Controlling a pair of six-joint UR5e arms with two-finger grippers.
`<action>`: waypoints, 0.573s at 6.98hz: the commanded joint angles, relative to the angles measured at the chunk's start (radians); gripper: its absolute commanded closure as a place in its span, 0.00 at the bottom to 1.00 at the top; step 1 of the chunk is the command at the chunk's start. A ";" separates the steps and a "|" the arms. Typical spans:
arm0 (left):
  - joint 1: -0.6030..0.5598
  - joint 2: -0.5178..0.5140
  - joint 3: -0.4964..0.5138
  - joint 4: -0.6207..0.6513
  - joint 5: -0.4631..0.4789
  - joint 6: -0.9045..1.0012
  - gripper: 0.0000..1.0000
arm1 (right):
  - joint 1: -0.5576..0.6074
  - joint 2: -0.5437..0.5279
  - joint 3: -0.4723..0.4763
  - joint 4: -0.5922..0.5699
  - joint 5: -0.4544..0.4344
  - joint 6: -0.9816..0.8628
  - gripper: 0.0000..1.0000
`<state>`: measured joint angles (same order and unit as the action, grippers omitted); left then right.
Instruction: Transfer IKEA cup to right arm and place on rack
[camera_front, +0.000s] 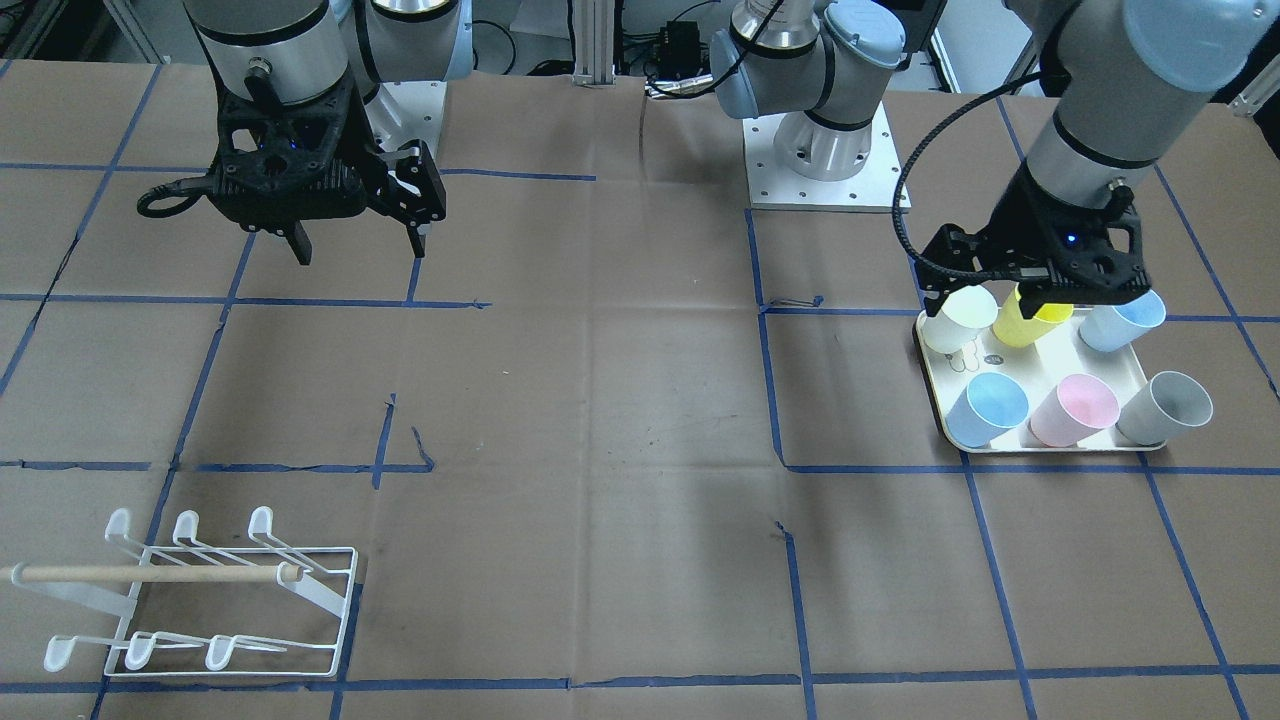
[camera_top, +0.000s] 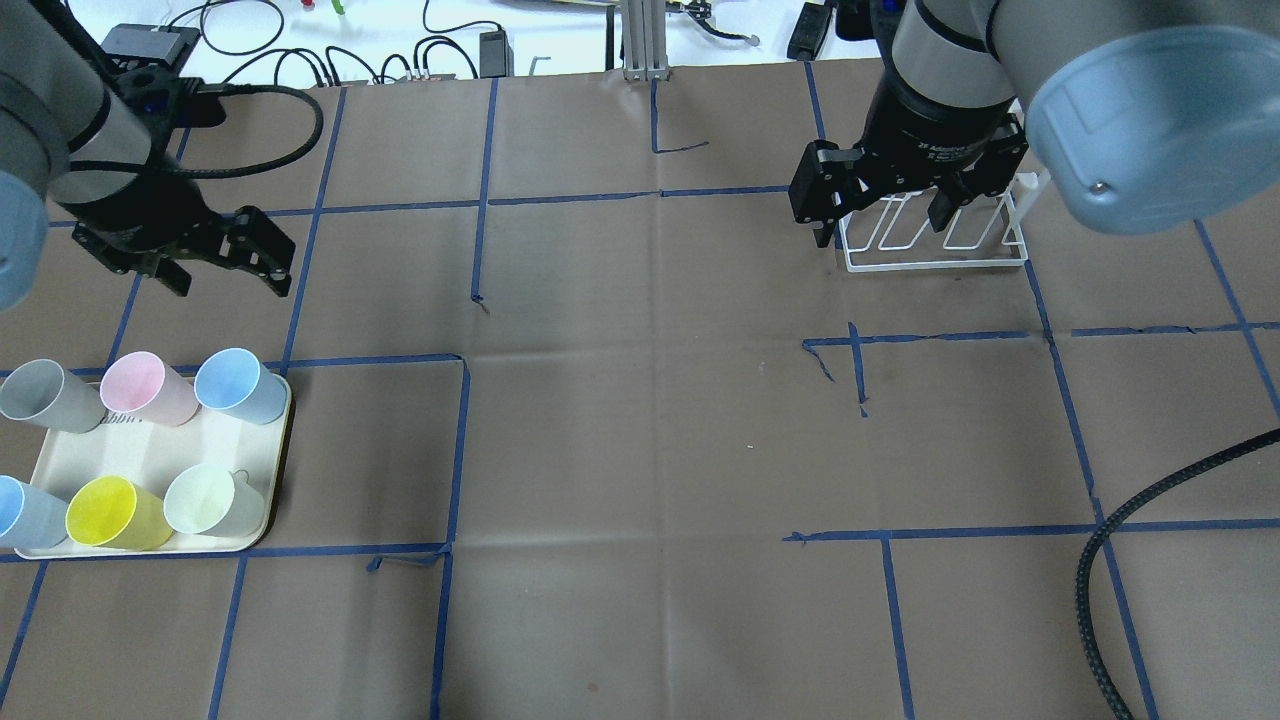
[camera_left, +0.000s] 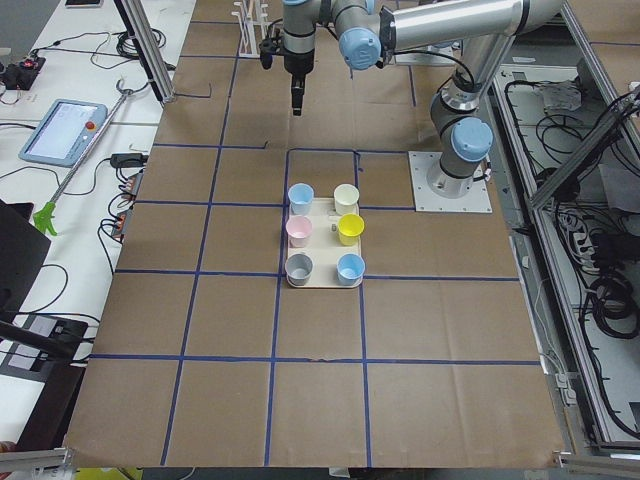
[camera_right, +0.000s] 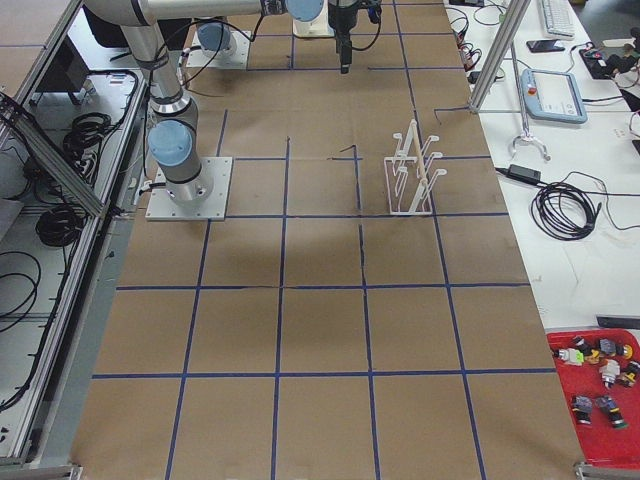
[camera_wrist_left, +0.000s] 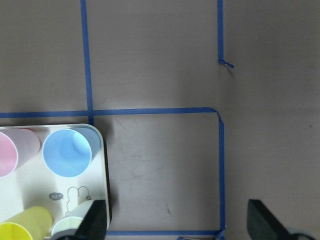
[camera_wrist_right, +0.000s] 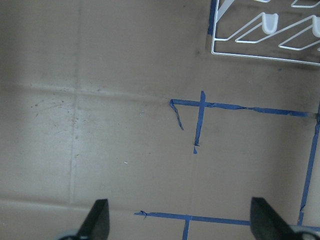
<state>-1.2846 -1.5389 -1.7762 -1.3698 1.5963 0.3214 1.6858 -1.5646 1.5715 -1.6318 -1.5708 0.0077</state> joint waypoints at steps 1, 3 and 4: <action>0.126 0.002 -0.064 0.076 -0.006 0.126 0.00 | 0.000 0.000 0.001 0.000 0.000 0.000 0.00; 0.134 -0.033 -0.116 0.193 -0.007 0.130 0.00 | 0.000 0.000 0.001 0.001 0.000 0.000 0.00; 0.134 -0.079 -0.162 0.293 -0.007 0.130 0.00 | 0.000 0.000 0.001 0.001 0.000 0.000 0.00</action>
<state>-1.1544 -1.5760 -1.8901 -1.1788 1.5898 0.4480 1.6858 -1.5646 1.5723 -1.6308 -1.5708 0.0077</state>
